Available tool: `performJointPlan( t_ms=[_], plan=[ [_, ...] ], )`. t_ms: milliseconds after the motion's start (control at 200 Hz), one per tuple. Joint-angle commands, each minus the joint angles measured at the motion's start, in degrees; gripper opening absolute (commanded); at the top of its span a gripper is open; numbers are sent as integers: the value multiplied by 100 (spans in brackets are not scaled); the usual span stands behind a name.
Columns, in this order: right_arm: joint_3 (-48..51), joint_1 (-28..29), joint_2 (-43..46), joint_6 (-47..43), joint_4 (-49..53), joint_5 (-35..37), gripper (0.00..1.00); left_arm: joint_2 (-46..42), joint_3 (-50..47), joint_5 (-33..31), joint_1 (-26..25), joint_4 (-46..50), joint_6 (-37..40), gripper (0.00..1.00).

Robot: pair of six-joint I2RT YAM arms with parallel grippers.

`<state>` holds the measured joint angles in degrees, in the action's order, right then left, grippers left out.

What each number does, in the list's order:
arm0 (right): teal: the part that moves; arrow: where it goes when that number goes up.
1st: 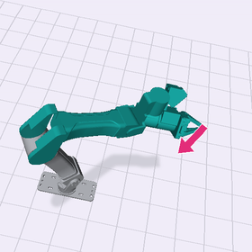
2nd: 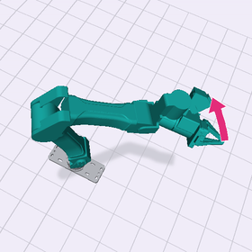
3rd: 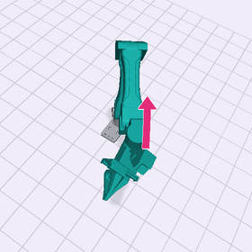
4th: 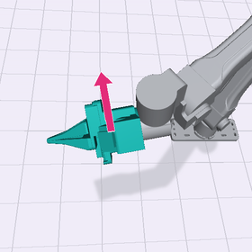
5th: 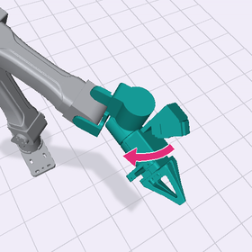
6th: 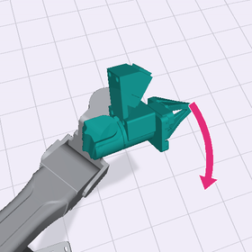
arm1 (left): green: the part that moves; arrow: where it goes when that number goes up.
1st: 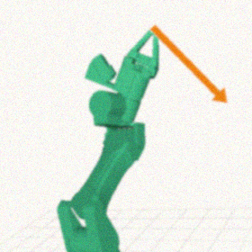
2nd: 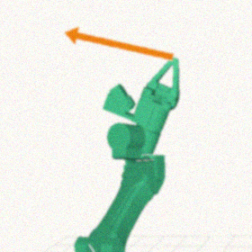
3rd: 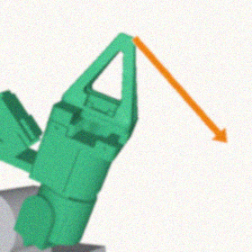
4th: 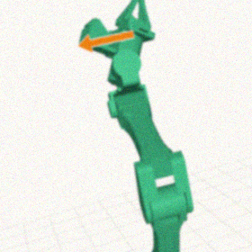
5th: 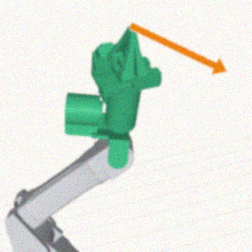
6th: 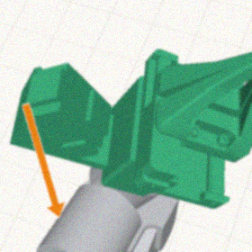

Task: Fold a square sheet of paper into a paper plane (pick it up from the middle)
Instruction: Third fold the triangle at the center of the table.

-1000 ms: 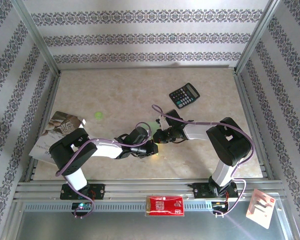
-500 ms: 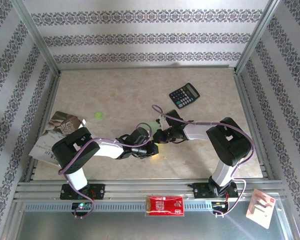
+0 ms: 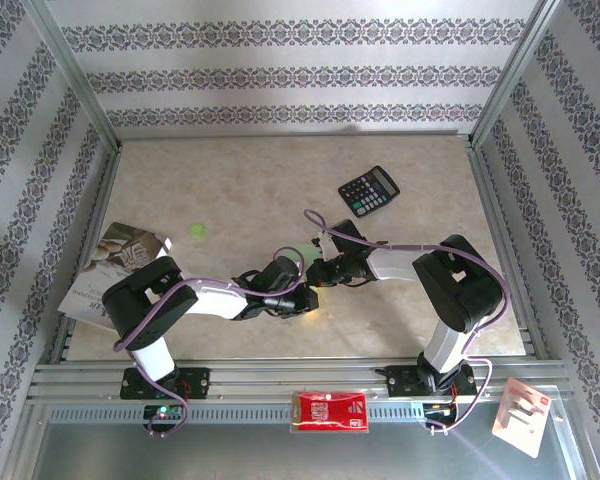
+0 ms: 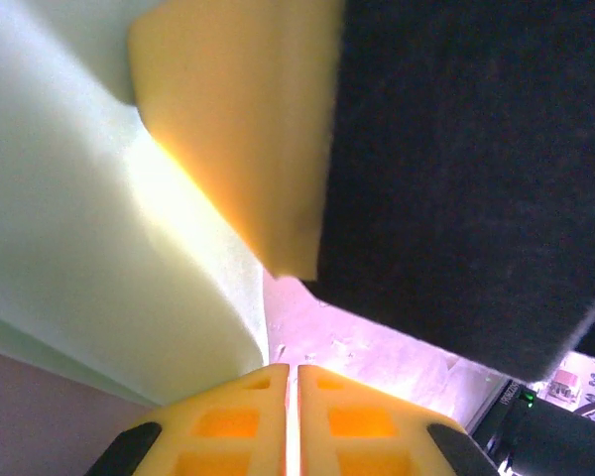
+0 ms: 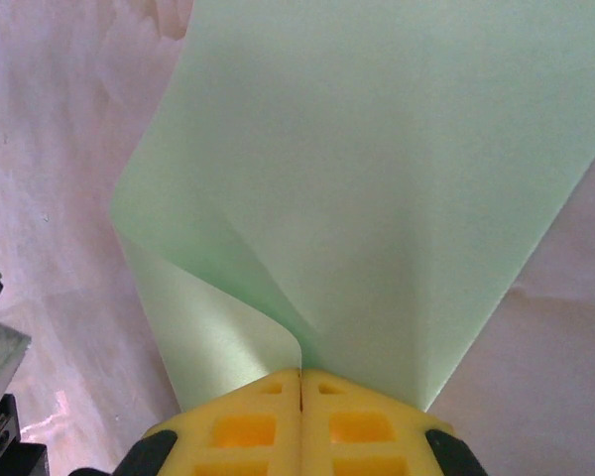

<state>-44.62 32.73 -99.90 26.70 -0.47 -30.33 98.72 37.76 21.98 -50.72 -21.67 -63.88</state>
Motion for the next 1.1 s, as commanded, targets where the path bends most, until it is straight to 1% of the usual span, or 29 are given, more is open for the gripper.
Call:
performJointPlan(
  t_ms=[0, 140, 320, 465, 749, 939, 1094],
  plan=[
    [226, -70, -152, -14, 374, 516, 0, -130, 40, -27, -139, 127, 21, 10],
    [219, -66, -150, -14, 371, 494, 0, 6, -10, -128, -158, 176, 3, 9],
    [235, -65, -109, -19, 388, 510, 0, 218, -38, -70, -159, 138, -79, 9],
    [243, -69, -91, -20, 398, 523, 0, 173, 41, -77, -167, 410, -46, 9],
    [234, -83, -100, -26, 401, 511, 0, -212, -3, -83, -166, 229, -45, 10],
    [226, -96, -126, -30, 388, 507, 0, -29, -123, -158, -162, 234, -86, 9],
    [225, -91, -127, -34, 392, 502, 0, 146, -125, 3, -165, -40, -160, 9]
  ],
)
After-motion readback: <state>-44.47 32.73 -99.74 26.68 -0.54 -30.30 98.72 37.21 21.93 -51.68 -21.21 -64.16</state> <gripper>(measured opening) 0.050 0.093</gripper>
